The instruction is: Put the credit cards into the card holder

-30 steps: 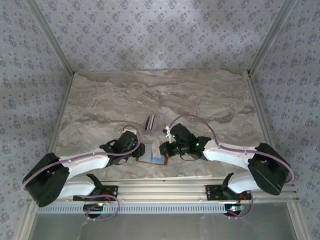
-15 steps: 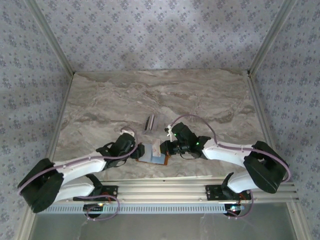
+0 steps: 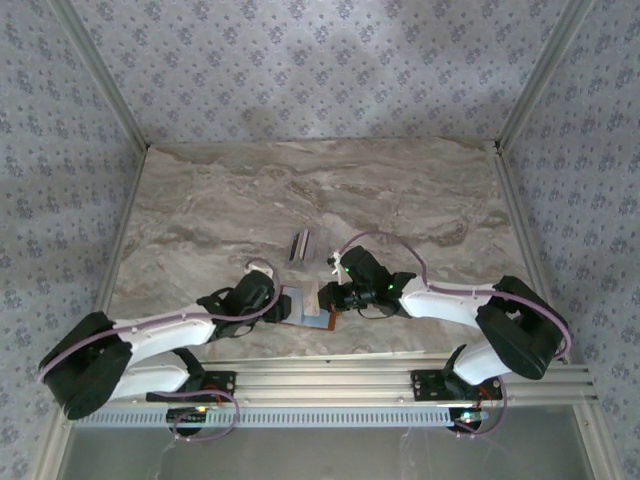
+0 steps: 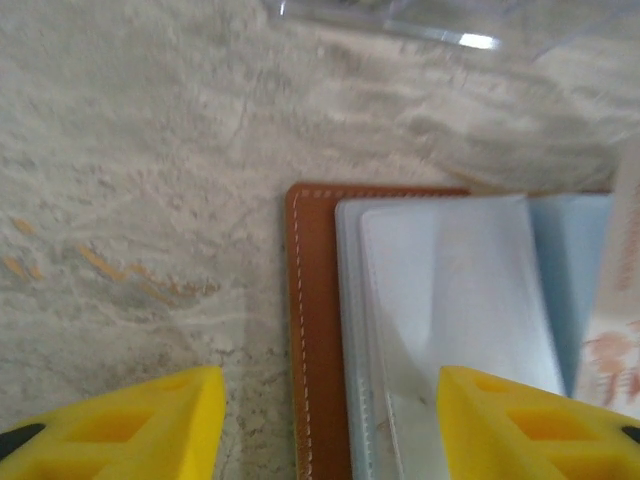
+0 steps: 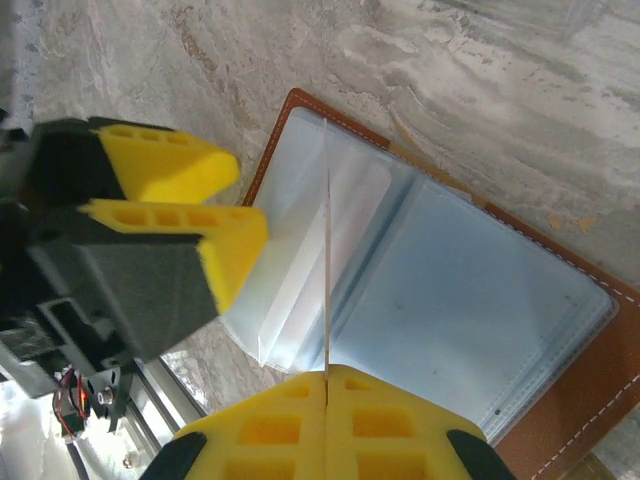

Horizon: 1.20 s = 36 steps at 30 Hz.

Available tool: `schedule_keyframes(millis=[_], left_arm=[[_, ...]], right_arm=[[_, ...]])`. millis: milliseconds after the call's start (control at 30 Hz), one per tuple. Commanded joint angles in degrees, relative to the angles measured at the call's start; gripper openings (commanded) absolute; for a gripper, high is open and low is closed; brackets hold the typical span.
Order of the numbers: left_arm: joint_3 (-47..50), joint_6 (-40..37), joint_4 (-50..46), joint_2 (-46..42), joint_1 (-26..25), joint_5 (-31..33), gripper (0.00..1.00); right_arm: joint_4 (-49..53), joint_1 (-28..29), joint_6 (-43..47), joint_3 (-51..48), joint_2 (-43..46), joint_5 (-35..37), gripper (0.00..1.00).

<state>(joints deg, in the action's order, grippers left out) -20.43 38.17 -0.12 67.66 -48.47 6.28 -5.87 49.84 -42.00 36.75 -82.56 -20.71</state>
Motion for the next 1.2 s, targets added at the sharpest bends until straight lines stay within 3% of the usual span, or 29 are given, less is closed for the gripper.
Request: schedule_keyframes(millis=[0, 400, 633, 833, 1167], left_arm=[[-1.79, -0.35, -0.18, 1.32, -1.17, 1.53, 0.55], [1.94, 1.19, -1.16, -3.17, -2.14, 4.68, 0.43], [3.26, 1.73, 0.42, -2.34, -2.86, 4.96, 0.41], [3.72, 1.81, 0.65, -2.35, -3.21, 5.32, 0.39], [4.15, 2.52, -1.61, -5.68, -3.28, 7.03, 0.36]], right_arm=[[-0.88, -0.31, -1.68, -0.53, -0.62, -1.5, 0.01], [-7.55, -3.06, -8.12, -4.43, -2.17, -9.81, 0.0], [-18.1, -4.03, -14.52, -7.12, -6.81, -15.7, 0.0], [-20.98, -4.15, -16.11, -7.31, -9.72, -16.64, 0.0], [-6.46, -3.22, -10.25, -6.26, 2.81, -10.28, 0.0]])
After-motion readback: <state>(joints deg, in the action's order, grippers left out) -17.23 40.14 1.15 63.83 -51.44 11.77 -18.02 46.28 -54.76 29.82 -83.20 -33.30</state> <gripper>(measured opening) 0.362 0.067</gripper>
